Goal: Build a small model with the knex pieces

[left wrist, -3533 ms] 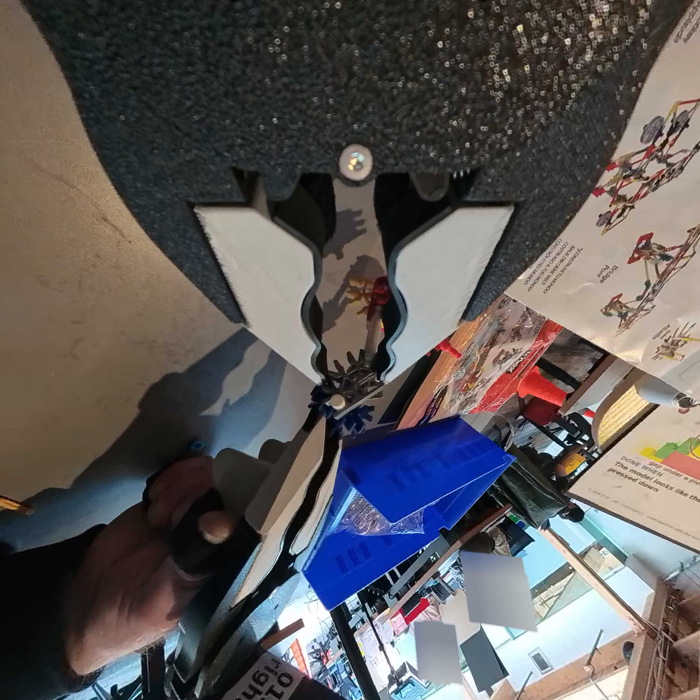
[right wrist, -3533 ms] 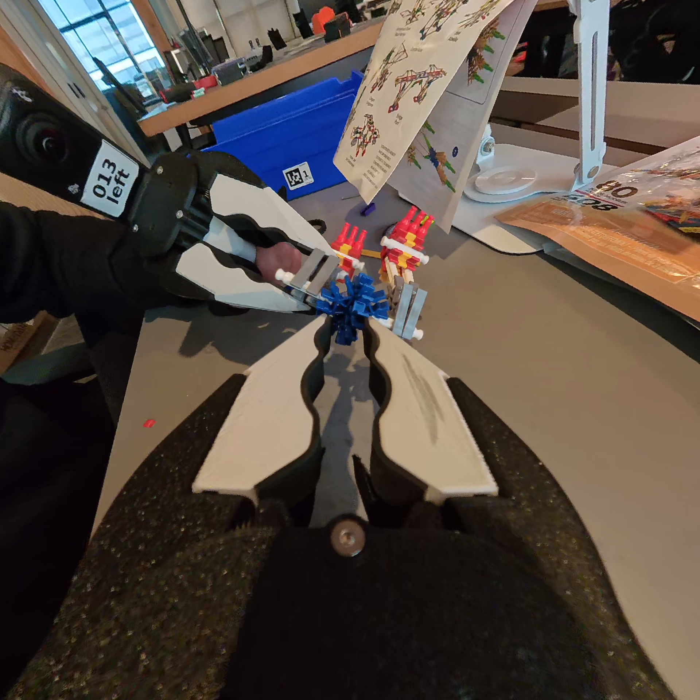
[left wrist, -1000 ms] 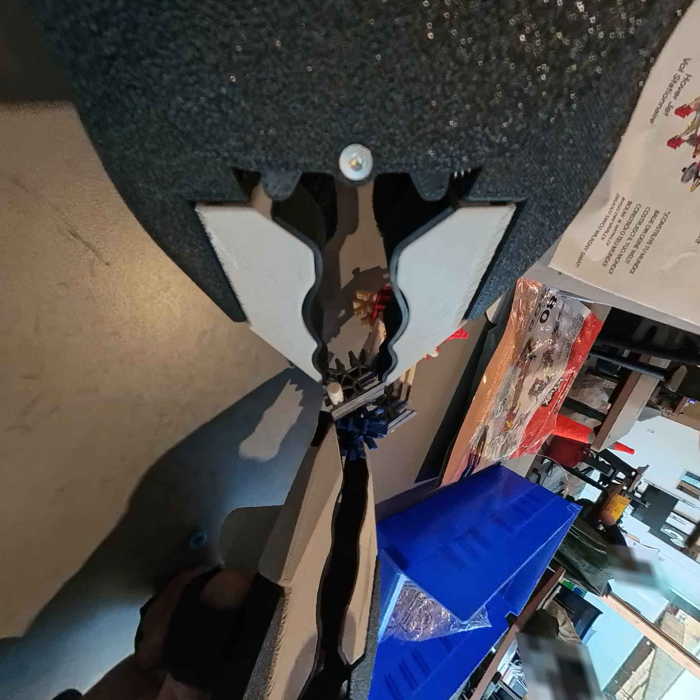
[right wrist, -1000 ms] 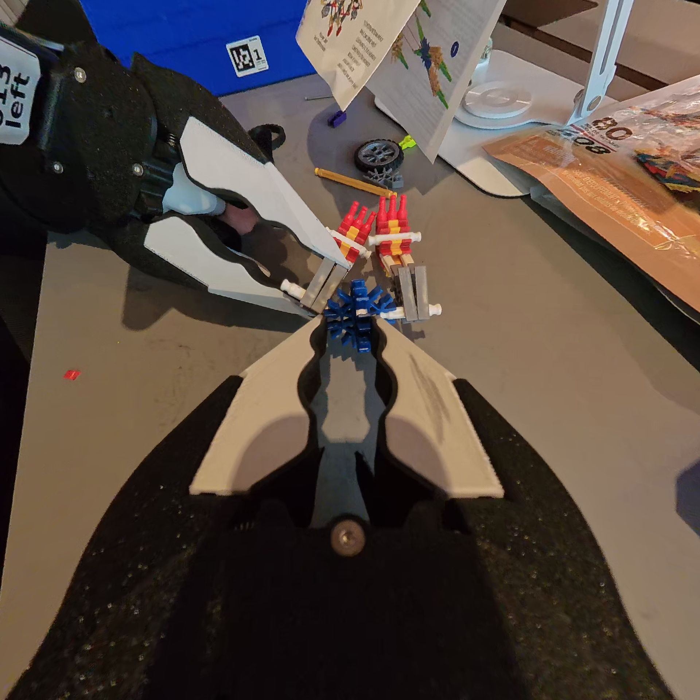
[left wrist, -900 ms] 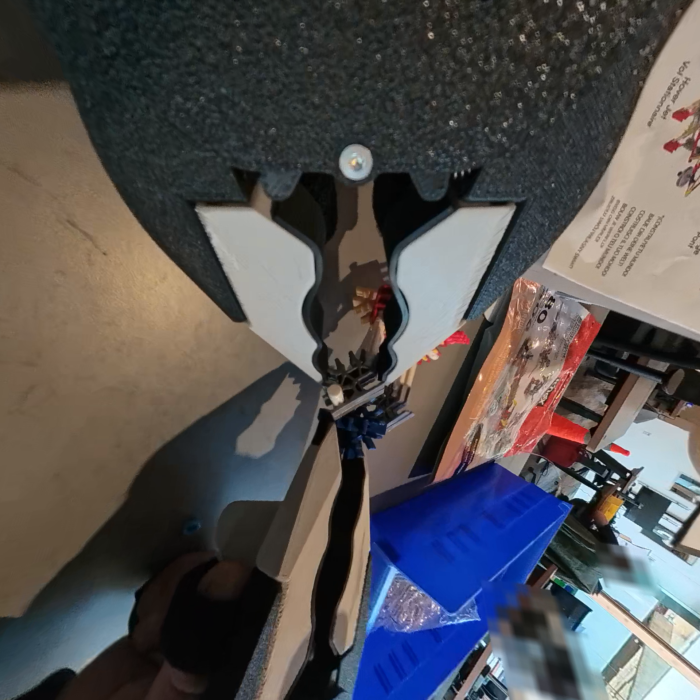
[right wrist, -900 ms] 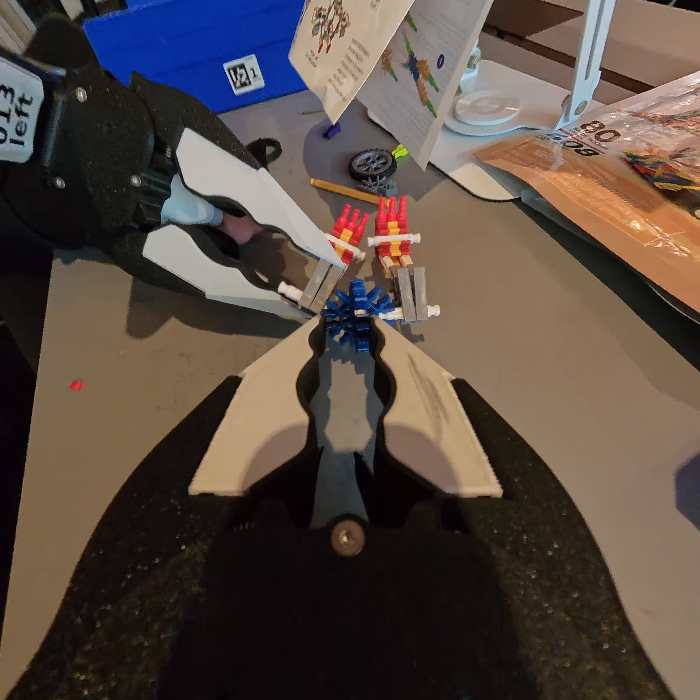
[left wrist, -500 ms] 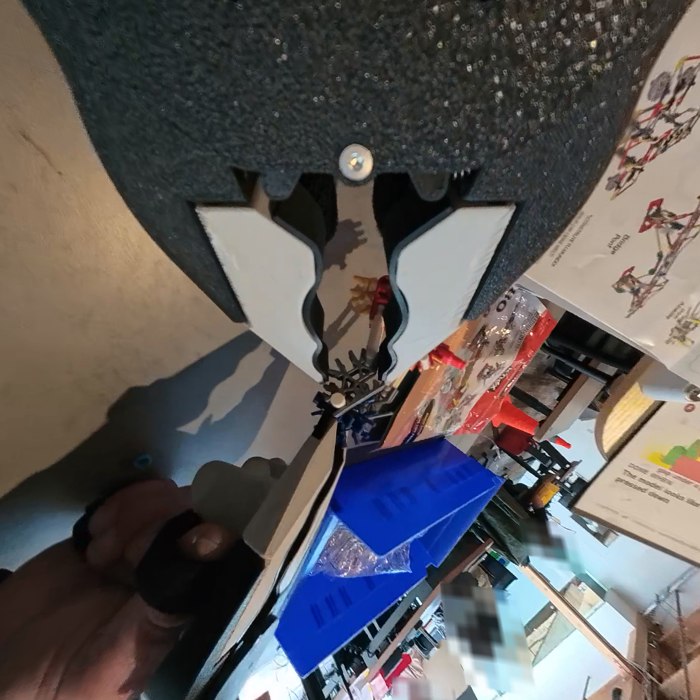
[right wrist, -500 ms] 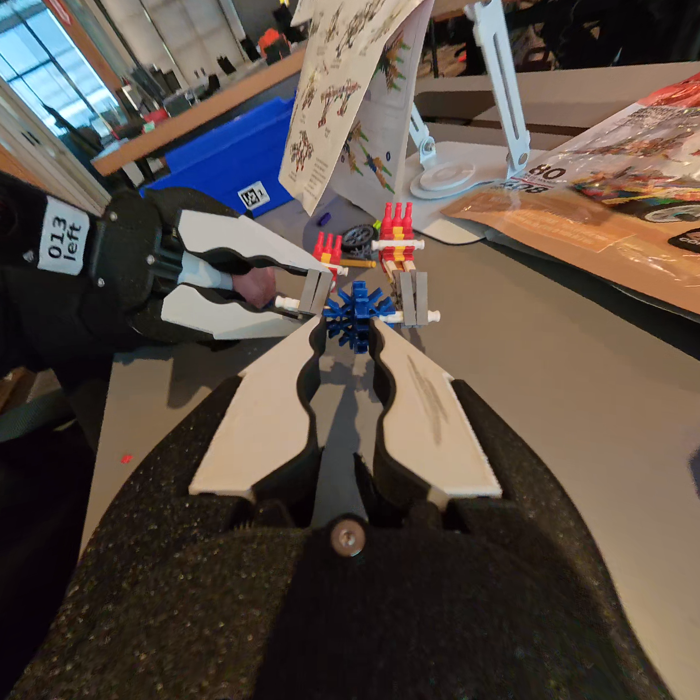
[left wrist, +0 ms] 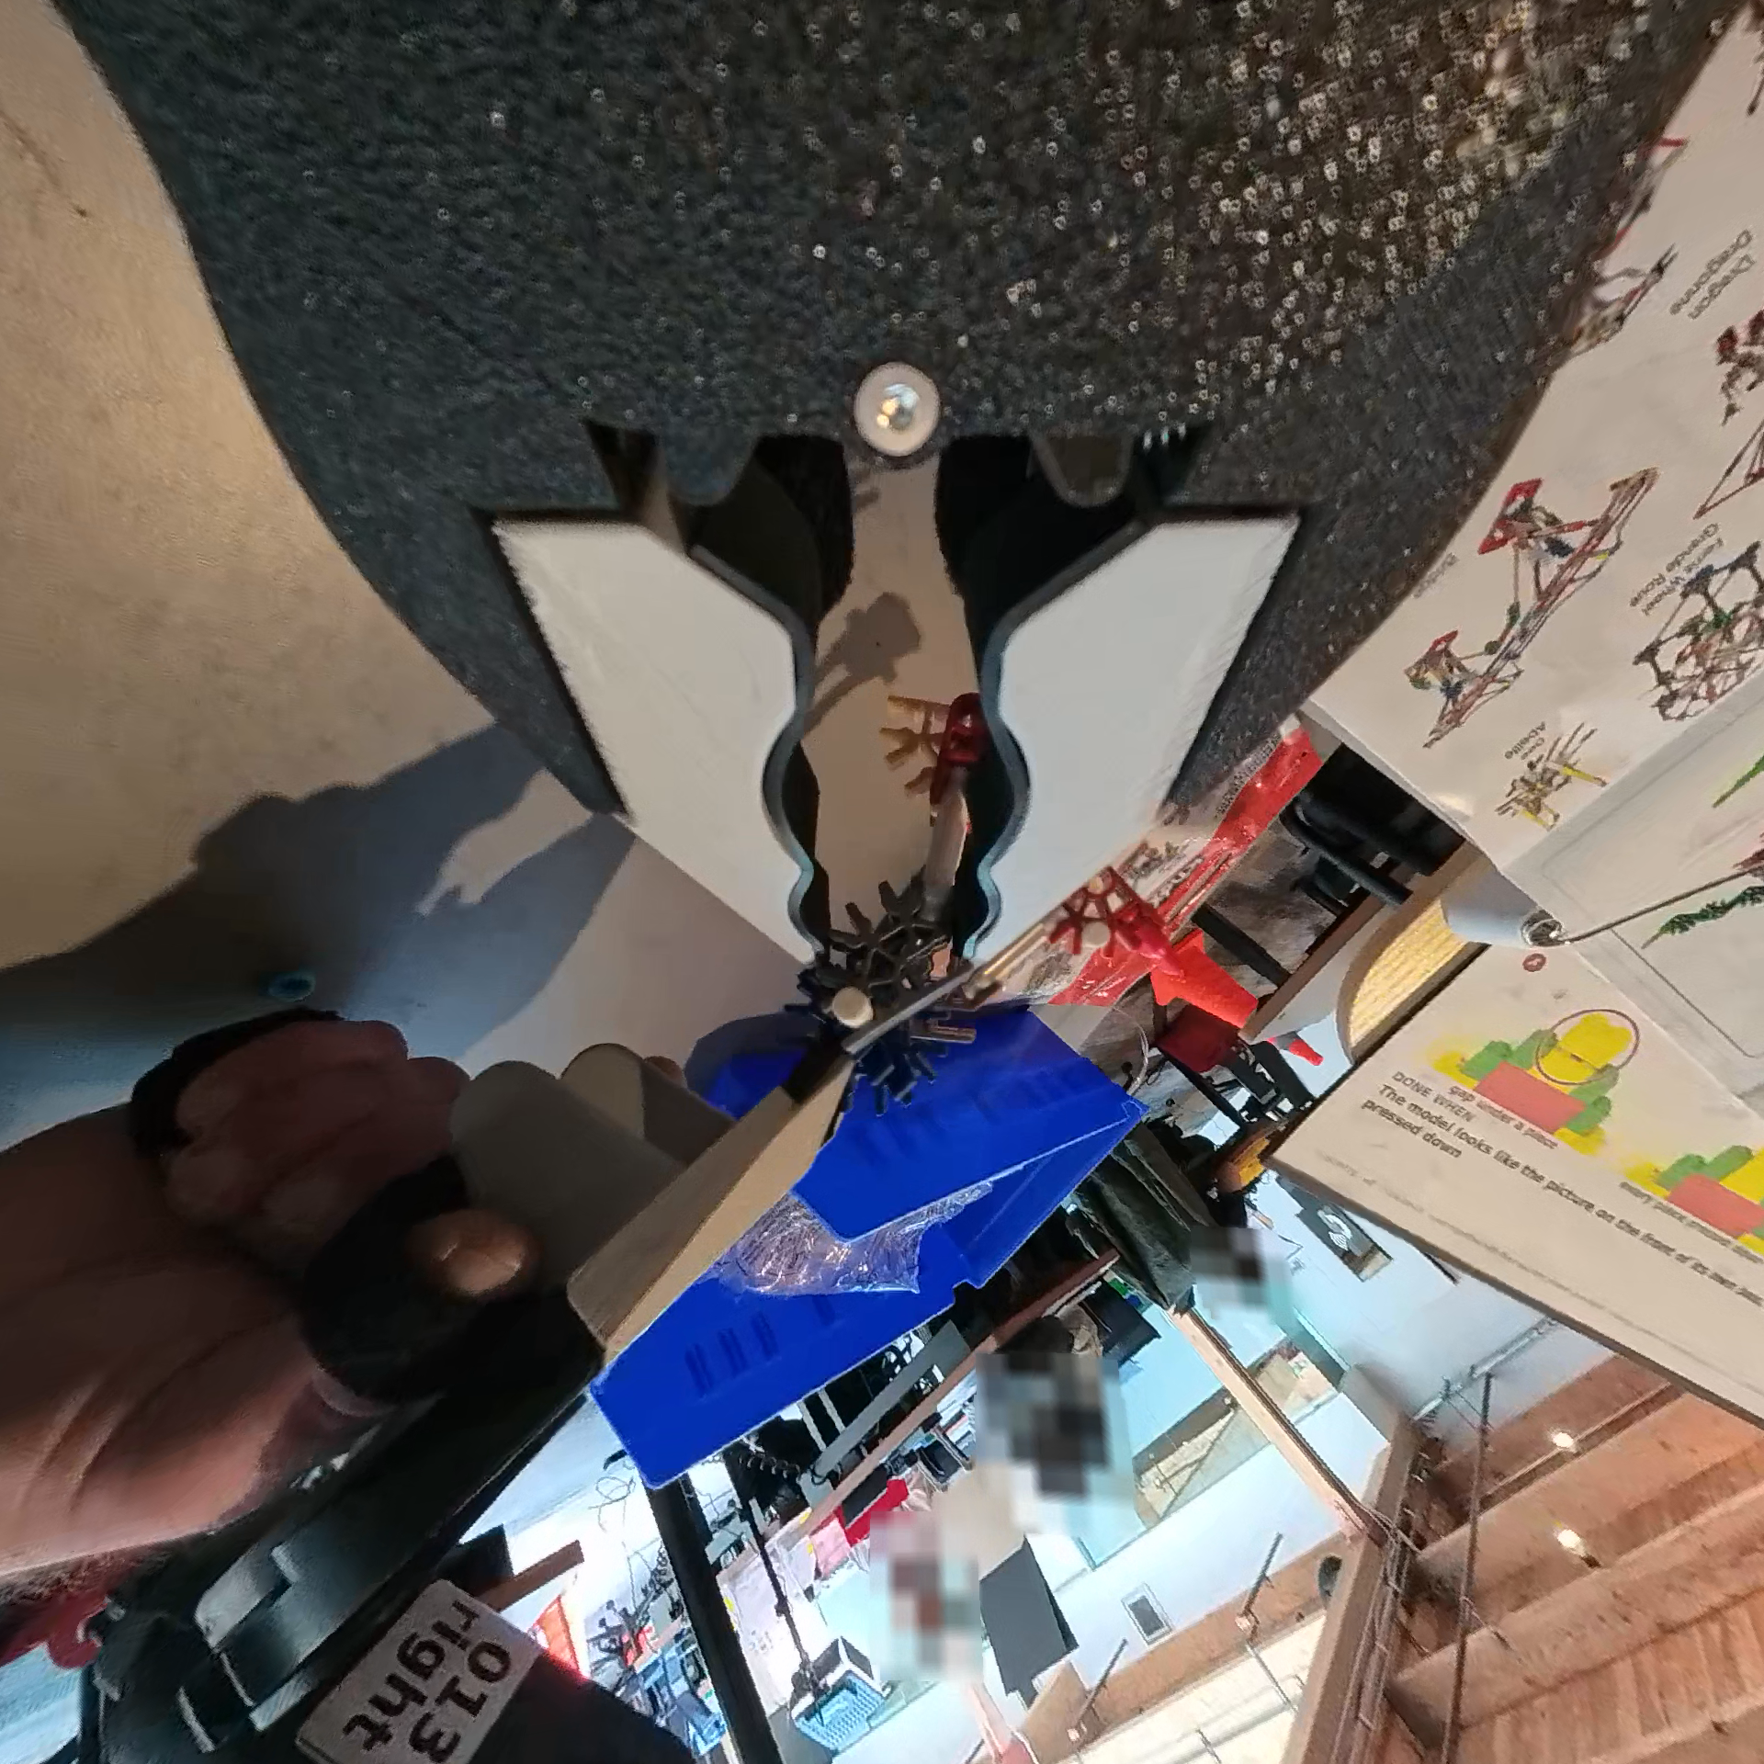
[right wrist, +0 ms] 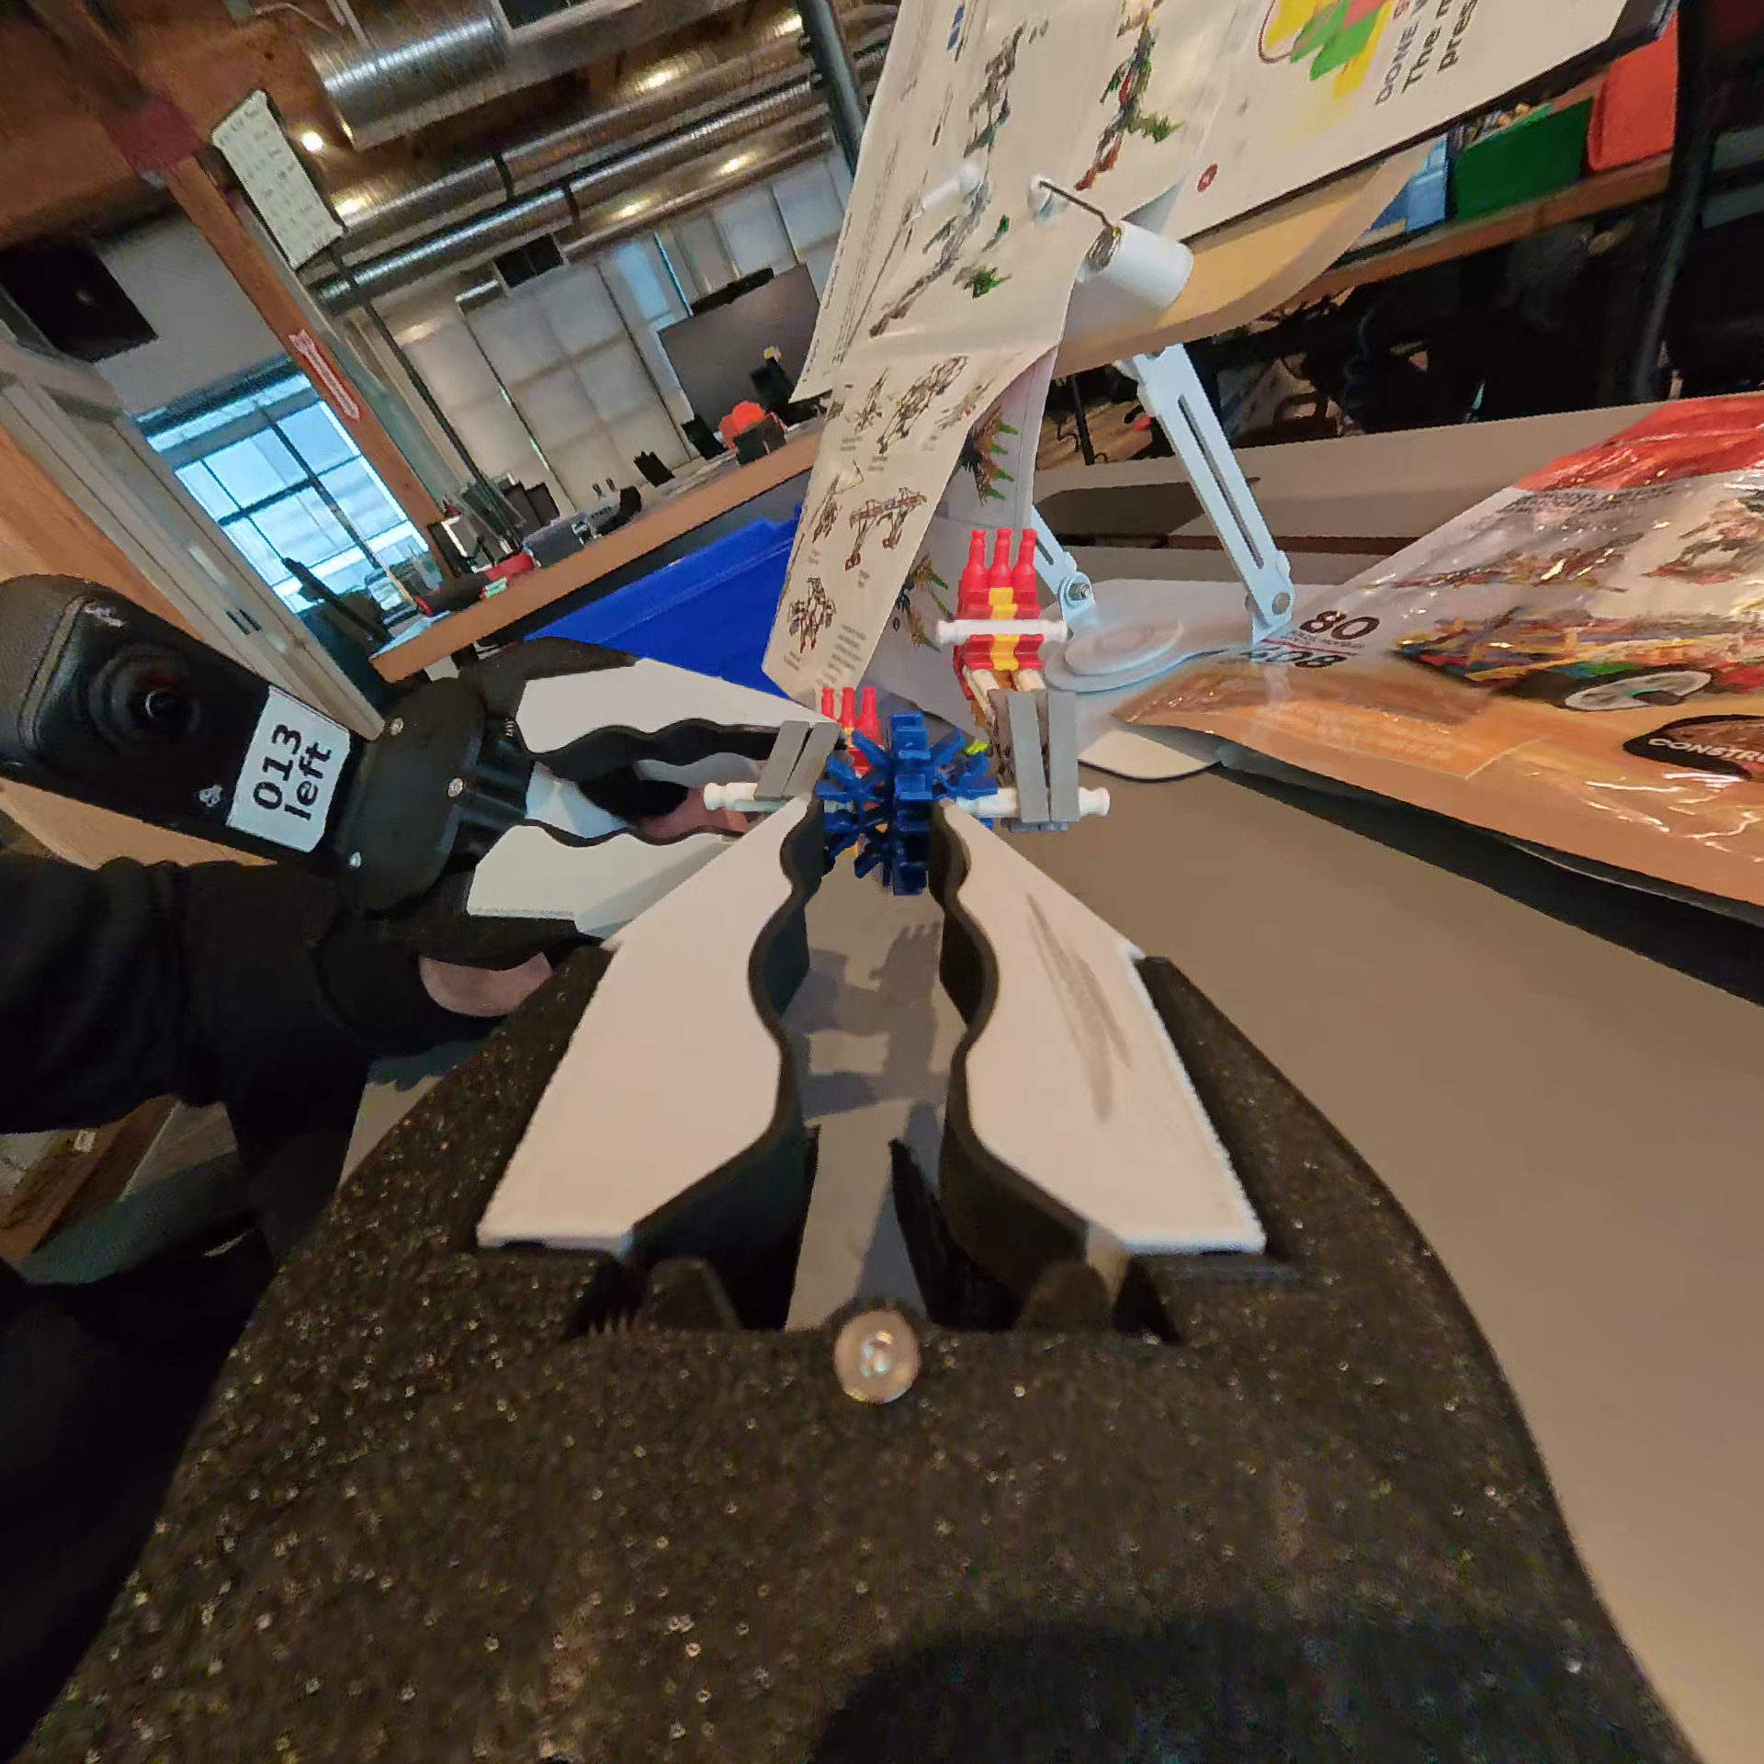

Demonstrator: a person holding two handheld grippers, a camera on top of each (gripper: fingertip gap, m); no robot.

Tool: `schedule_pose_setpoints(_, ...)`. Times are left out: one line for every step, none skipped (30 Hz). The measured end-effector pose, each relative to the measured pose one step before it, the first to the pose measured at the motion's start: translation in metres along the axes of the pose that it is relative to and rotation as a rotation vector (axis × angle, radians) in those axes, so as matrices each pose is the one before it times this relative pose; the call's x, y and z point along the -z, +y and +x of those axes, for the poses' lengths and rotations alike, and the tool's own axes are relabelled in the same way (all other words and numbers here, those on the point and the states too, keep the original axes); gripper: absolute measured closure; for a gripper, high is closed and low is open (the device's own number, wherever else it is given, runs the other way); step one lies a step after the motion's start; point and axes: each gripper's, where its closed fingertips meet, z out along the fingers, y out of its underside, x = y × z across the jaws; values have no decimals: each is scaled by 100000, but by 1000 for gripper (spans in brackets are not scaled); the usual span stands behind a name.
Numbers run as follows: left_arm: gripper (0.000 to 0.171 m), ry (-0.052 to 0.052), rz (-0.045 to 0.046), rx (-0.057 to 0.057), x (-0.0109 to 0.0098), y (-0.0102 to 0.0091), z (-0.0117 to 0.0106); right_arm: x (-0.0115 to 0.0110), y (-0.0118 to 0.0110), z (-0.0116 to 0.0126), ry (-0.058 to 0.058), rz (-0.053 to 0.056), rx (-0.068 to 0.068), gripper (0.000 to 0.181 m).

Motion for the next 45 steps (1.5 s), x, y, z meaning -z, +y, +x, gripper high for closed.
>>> schedule_pose_setpoints(148, -442, 542, -484, 33, -110, -31, 26, -82, -75, 13, 591, 735, 161)
schedule_pose_setpoints(149, -131, 457, 256, 45, -128, -17, 24, -94, -79, -136, 497, 517, 161)
schedule_pose_setpoints(149, 48, 249, 550, 22, -83, -20, 10, -62, -31, -33, 404, 156, 162)
schedule_pose_setpoints(149, -118, 318, 639, -5, -55, -42, -9, -72, -38, 226, 545, 301, 162)
schedule_pose_setpoints(149, 107, 307, 943, -5, -64, -12, 1, -63, -39, 36, 590, 62, 162)
schedule_pose_setpoints(149, 473, 231, 1660, -12, -73, 4, 8, -54, -15, -337, 511, -878, 161)
schedule_pose_setpoints(149, 483, 513, 1462, -11, -61, 4, 16, -60, -10, -401, 484, -965, 161)
schedule_pose_setpoints(149, 176, 242, -256, -15, -14, -7, 2, -9, -1, -187, 243, -638, 161)
schedule_pose_setpoints(149, 395, 191, 15, 0, -7, 7, -3, 8, -13, -263, 188, -686, 161)
schedule_pose_setpoints(149, 374, 658, 496, 26, -99, -5, -5, -55, -44, -516, 437, -833, 161)
schedule_pose_setpoints(149, 65, 128, -251, 19, -32, -38, -20, -37, -29, -248, 435, -893, 161)
schedule_pose_setpoints(149, -261, 158, -284, 12, -31, -57, -40, -23, -11, -281, 488, -1303, 161)
schedule_pose_setpoints(149, -362, -80, -256, -10, 9, -9, -7, -5, 20, -147, 202, -724, 161)
schedule_pose_setpoints(148, -479, -106, -1269, -9, -15, 4, 5, -15, -1, -61, 163, -310, 161)
schedule_pose_setpoints(148, -564, -248, -1686, -17, -5, -29, 4, -29, -9, 46, 379, -470, 161)
schedule_pose_setpoints(149, -736, -180, -1763, -38, -33, -39, 9, -48, 19, 248, 498, -192, 161)
schedule_pose_setpoints(149, -745, 231, -1857, -19, -119, -57, 23, -109, -38, 17, 800, -50, 161)
schedule_pose_setpoints(149, -853, 214, -1892, -11, -161, -88, 31, -143, -58, -401, 1229, -954, 161)
schedule_pose_setpoints(149, -676, -213, -1932, -35, -76, -63, 28, -71, 2, 281, 625, 74, 161)
schedule_pose_setpoints(149, -533, -293, -1011, -38, 4, -23, 21, -42, 38, 998, 161, 1313, 161)
schedule_pose_setpoints(149, -658, -254, -1322, -11, -13, -14, 10, -24, 6, 458, 109, 617, 161)
schedule_pose_setpoints(149, -637, -439, -2199, 15, -18, -24, 6, 7, -6, -40, 71, -153, 161)
schedule_pose_setpoints(149, 49, 17, -844, 14, -46, 1, 12, -38, -34, -202, 240, -164, 162)
schedule_pose_setpoints(149, 317, 340, 255, 20, -54, -3, 17, -28, -35, -334, 141, -42, 162)
schedule_pose_setpoints(149, 325, 49, -1179, 18, -16, 6, 16, 5, -27, -420, -228, -19, 162)
schedule_pose_setpoints(149, 492, 408, -538, 39, -95, -10, 22, -38, -82, -347, 75, 412, 162)
schedule_pose_setpoints(149, 399, 502, 618, 25, -93, -51, 3, -79, -77, -137, 447, 451, 161)
schedule_pose_setpoints(149, 185, -130, -664, 11, 17, -4, -4, 1, -3, 211, -72, 582, 161)
schedule_pose_setpoints(149, -130, -226, -1137, -11, 36, -1, -10, 22, 20, 509, -8, 613, 161)
schedule_pose_setpoints(150, -42, 169, 711, 26, -40, -38, -5, -42, -36, 759, 255, 1316, 161)
schedule_pose_setpoints(149, -553, -487, 168, -13, 31, -28, -27, -21, 11, 1097, 77, 1602, 161)
schedule_pose_setpoints(150, -1400, -897, -2724, -6, 54, -35, -7, 18, 40, 730, 27, 595, 161)
schedule_pose_setpoints(150, -586, -452, -1112, -2, 3, 2, 1, 22, 26, 486, 69, 154, 161)
schedule_pose_setpoints(150, -236, -76, -191, -16, 23, -18, -10, -13, 26, 711, 258, 538, 162)
schedule_pose_setpoints(150, -112, -18, -923, -7, -5, -45, -18, -14, -15, 321, 204, 39, 162)
schedule_pose_setpoints(150, 13, -446, -2163, 6, 19, -11, -8, 33, 25, -122, -197, -761, 162)
schedule_pose_setpoints(150, 125, -426, -2116, -32, 13, 60, -31, 88, 159, 1726, -613, 1042, 165)
schedule_pose_setpoints(150, -384, -596, -2773, -22, 7, 127, -39, 141, 166, 1871, -788, 1595, 167)
schedule_pose_setpoints(150, 338, 287, -1372, 62, -43, 27, 36, 40, -51, -1342, -185, -1409, 167)
schedule_pose_setpoints(150, 279, 1444, 2308, 92, -201, -196, 38, -219, -177, -862, 1231, 17, 167)
schedule_pose_setpoints(150, -607, -102, 428, -13, -28, -126, -39, -104, -41, 854, 461, 1762, 167)
schedule_pose_setpoints(150, -180, -518, -1190, -10, 83, 79, -2, 90, 58, -165, -777, -78, 167)
schedule_pose_setpoints(150, 1052, 263, 1945, 2, 69, 82, 4, 89, 40, 68, -420, -83, 167)
schedule_pose_setpoints(150, 1403, 926, 4033, 35, 37, -44, -36, 13, -33, 1204, -59, 2178, 167)
schedule_pose_setpoints(149, 964, 133, 2422, 13, 123, -65, -74, 19, 12, 1105, -389, 2061, 166)
